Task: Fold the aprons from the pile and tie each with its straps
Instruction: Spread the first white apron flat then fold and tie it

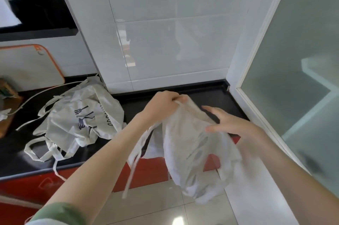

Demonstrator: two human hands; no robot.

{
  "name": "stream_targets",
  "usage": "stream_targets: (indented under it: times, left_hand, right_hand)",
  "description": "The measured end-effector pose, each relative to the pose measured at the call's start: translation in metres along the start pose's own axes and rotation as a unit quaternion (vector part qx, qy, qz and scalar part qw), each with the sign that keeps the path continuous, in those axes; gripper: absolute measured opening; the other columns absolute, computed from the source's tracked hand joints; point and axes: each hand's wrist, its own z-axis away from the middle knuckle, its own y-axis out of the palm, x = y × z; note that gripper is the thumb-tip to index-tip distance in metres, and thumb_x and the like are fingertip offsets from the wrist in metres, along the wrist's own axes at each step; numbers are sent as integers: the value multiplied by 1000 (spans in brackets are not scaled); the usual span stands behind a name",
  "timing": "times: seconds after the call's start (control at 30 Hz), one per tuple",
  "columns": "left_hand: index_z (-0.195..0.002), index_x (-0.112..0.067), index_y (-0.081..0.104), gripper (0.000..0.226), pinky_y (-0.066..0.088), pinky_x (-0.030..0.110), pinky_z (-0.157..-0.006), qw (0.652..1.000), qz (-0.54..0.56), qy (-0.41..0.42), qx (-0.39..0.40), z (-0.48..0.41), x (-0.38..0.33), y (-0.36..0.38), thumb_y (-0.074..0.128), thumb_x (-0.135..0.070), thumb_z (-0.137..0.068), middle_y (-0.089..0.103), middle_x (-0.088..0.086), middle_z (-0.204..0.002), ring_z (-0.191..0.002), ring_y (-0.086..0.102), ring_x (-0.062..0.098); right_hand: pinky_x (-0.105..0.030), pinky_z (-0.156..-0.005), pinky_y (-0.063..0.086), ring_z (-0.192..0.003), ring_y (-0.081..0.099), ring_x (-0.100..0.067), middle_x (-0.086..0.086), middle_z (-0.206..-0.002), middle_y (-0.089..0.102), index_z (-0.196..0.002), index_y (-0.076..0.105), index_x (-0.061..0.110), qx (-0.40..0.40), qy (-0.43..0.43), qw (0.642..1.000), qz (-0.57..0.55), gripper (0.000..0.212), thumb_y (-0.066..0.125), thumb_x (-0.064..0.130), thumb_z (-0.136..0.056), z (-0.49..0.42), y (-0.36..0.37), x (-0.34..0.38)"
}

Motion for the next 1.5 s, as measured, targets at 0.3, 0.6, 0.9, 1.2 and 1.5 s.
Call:
stream_targets:
  times: [0.3,0.6,0.9,1.2,1.5]
  left_hand:
    - [-67,-23,48,29,31,19,-56,994,42,14,103,1,-12,6,60,-32,-92,46,-11,-63,-62,42,9]
    - [-81,-17,50,25,32,20,-54,976,196,-76,-62,11,3,16,34,-3,-94,48,-3,-74,-65,42,12]
    - [-72,-18,58,21,42,34,-71,949,227,-184,119,17,17,5,62,-39,-70,58,5,-79,-74,56,24]
    - [-78,-12,50,22,34,27,-57,981,101,-163,22,16,29,19,50,-29,-92,47,-1,-69,-64,42,17]
    - [-86,-22,48,20,40,26,-64,983,-5,-96,156,23,48,20,67,-24,-84,51,-6,-86,-77,51,14]
  right_hand:
    - [-23,-77,49,-87,67,-11,0,-91,71,-92,69,26,-97,-68,978,-173,11,59,24,-95,-2,38,46]
    - [-33,-79,51,-88,66,-19,-5,-96,70,-100,65,14,-117,-77,983,-123,20,65,32,-90,-6,44,36]
    - [-29,-59,28,-58,40,-15,-1,-63,42,-66,41,10,-164,-9,975,-151,42,51,35,-98,-7,49,2]
    - [-30,-67,48,-77,62,-15,3,-89,61,-98,44,17,-88,-19,992,-88,35,69,38,-86,-3,55,11]
    - [-31,-76,42,-96,57,-27,-4,-99,55,-108,58,10,-155,58,981,100,35,42,-9,-83,-16,56,-30]
